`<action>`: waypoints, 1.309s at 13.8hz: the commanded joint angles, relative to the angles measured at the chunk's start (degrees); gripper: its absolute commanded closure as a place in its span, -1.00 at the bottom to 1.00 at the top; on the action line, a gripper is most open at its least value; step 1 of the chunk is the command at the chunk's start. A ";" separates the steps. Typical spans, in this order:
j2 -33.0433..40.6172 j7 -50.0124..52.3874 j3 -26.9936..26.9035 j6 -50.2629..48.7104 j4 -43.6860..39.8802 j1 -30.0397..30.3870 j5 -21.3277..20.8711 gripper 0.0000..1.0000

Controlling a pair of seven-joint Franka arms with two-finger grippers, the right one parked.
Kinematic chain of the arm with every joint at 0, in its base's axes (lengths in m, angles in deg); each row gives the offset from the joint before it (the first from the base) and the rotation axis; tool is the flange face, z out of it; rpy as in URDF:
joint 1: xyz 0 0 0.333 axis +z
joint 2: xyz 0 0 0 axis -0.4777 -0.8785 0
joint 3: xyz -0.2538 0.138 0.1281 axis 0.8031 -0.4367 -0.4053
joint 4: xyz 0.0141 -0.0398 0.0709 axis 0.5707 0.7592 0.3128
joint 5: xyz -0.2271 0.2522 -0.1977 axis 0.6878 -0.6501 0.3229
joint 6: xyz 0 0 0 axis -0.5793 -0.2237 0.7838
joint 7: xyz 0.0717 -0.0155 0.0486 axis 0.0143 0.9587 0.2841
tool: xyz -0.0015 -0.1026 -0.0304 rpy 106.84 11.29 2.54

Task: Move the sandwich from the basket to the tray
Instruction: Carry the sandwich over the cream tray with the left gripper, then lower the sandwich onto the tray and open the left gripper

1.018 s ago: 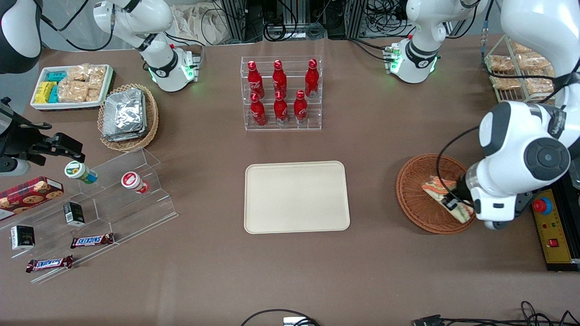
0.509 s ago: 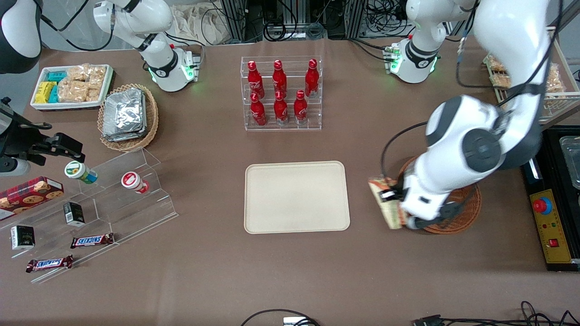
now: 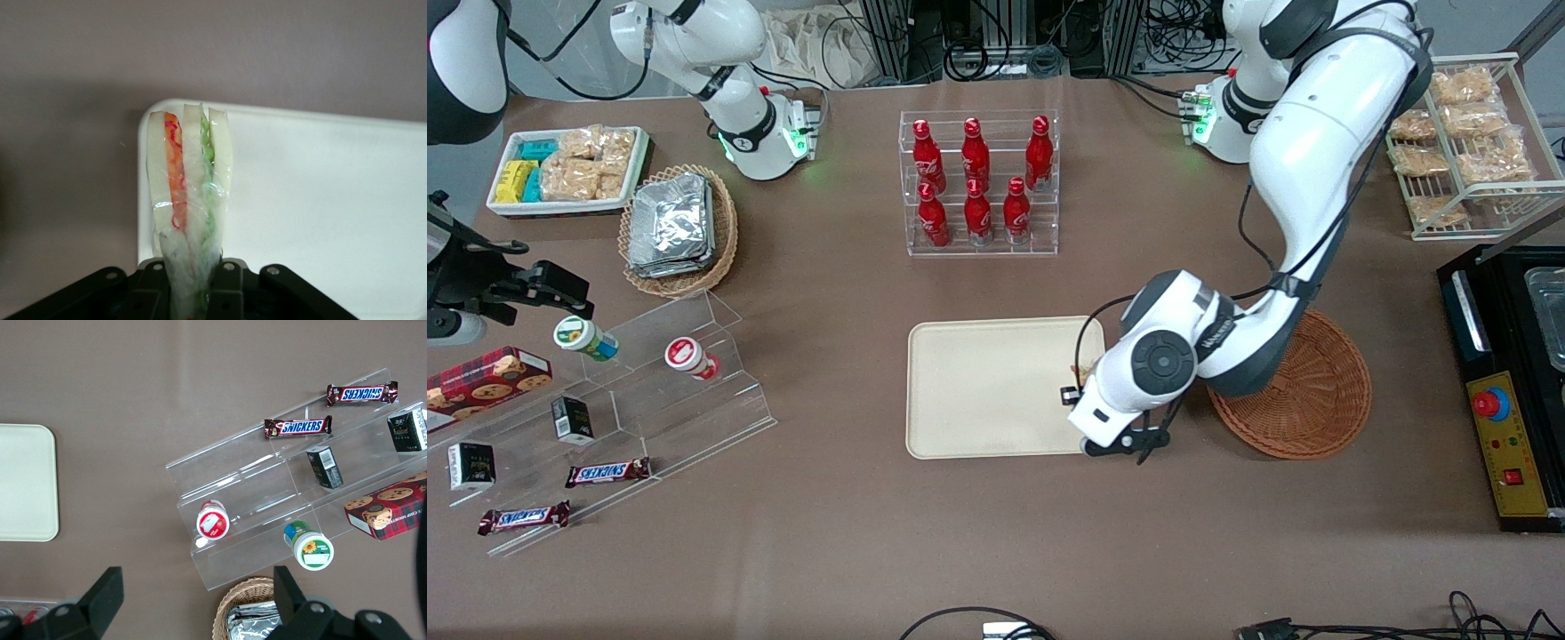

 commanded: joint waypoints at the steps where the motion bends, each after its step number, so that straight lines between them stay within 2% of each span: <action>1: -3.31 0.66 -1.89 -0.79 -3.06 -3.66 -1.14 0.79; 3: -3.84 1.19 -1.99 -0.71 -2.98 -4.46 -1.32 0.71; 5: -4.28 1.27 -1.99 -0.71 -2.98 -4.46 -1.23 0.07; 7: -4.11 1.28 -1.90 -0.79 -2.98 -4.37 -1.23 -0.93; 8: -3.85 1.19 -1.90 -1.05 -2.98 -4.37 -1.23 -1.00; 11: -2.27 1.45 -1.90 -2.81 -2.98 -3.32 -1.32 -1.00; 13: 0.45 3.73 -1.90 -8.14 -1.93 -1.58 -1.32 -1.00; 15: 4.04 4.09 -1.90 -13.00 0.44 -0.42 -1.41 -1.00; 18: 10.80 4.53 -1.90 -12.49 7.19 2.21 -1.41 -1.00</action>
